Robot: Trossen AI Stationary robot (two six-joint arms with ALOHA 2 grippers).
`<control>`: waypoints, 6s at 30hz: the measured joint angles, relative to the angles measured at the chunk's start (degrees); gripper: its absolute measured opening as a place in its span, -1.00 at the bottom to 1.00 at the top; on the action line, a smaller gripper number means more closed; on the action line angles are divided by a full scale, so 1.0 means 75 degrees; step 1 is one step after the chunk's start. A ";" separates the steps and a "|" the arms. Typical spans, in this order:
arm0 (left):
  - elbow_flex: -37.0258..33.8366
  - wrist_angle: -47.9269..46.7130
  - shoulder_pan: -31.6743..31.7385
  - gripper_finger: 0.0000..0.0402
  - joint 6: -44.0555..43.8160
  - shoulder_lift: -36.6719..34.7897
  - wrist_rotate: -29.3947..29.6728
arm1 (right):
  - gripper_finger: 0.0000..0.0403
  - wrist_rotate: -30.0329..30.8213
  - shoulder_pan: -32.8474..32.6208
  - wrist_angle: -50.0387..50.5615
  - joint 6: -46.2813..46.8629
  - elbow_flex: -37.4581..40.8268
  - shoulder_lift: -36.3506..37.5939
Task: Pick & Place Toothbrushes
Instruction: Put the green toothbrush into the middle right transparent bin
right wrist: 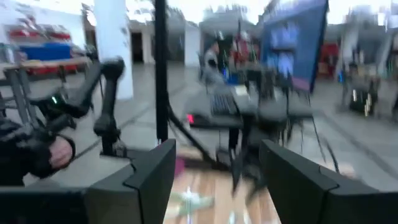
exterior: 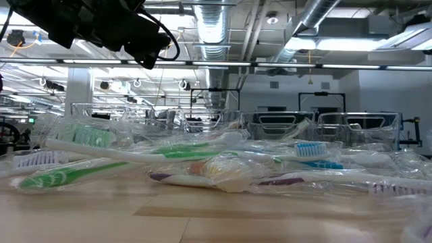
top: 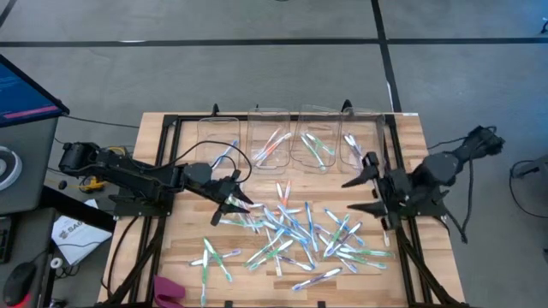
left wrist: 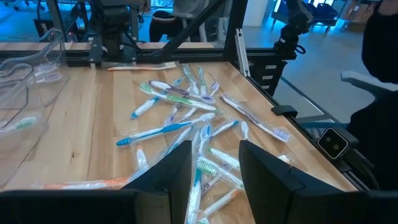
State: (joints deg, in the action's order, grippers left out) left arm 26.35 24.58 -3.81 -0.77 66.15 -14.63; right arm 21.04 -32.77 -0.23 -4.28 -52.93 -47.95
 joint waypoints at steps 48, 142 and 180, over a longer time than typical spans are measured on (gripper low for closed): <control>-0.0291 0.0117 -0.1076 -0.37 0.0244 0.0000 -0.0217 | 0.12 0.6688 -0.0198 0.3709 0.6515 0.0000 -0.3674; -0.1182 -0.3954 -0.2696 0.04 -0.1963 -0.0002 0.3436 | 0.12 0.7303 -0.1906 0.3960 1.1095 0.1824 -0.5591; -0.1247 -0.3654 -0.2691 -0.93 -0.2628 0.0504 0.3340 | 0.12 0.7303 -0.1903 0.3963 1.1092 0.1824 -0.5591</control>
State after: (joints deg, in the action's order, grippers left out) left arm 17.00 -2.83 -24.00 -20.48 69.93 10.42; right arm 75.81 -47.05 29.50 78.91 -39.24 -89.89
